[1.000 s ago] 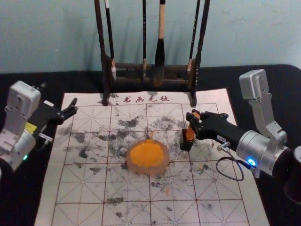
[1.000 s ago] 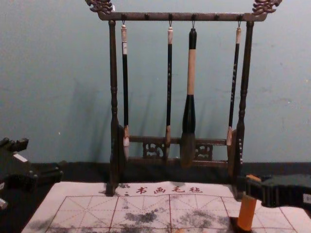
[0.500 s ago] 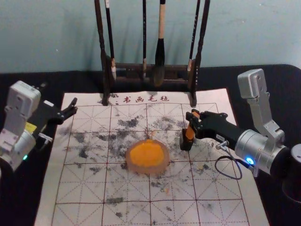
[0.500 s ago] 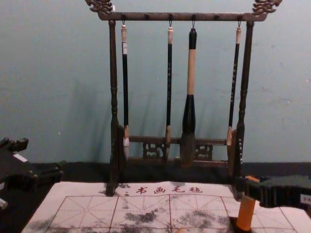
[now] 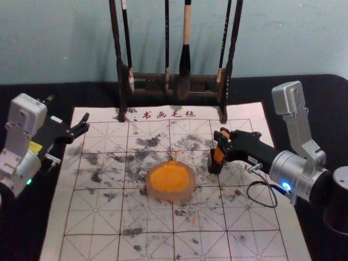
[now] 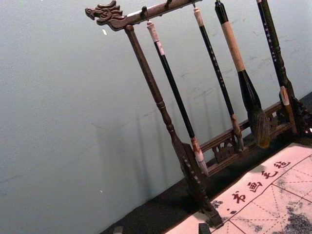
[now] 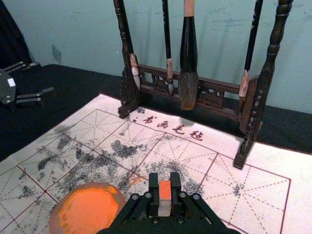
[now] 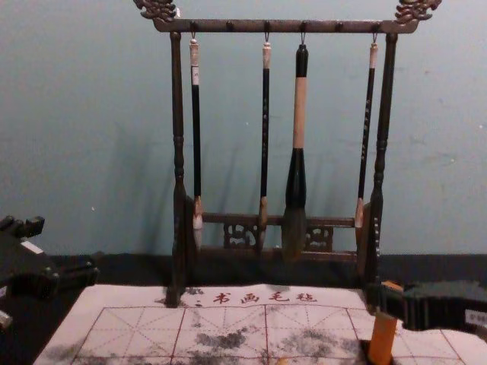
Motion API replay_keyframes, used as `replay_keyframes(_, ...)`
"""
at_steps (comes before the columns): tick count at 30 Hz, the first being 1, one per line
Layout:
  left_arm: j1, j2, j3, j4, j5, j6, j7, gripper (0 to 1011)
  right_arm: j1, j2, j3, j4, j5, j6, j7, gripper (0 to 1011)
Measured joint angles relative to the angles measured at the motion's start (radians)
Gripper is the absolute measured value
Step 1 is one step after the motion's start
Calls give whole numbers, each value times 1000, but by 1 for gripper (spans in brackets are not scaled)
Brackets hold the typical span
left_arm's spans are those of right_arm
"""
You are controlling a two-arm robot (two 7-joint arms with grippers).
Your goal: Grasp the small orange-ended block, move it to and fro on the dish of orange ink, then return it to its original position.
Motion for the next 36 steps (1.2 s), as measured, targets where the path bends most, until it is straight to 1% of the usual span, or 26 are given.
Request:
replay_keyframes(17, 0, 0, 0, 0, 0, 0, 0, 1001, 2, -24, -12, 43, -17, -5, 1, 130)
replay_keyframes(22, 0, 0, 0, 0, 0, 0, 0, 1001, 3, -32, -16, 56, -28, -10, 0, 130)
replay_keyframes(36, 0, 0, 0, 0, 0, 0, 0, 1001, 0, -47, -12, 71, -54, -18, -4, 130)
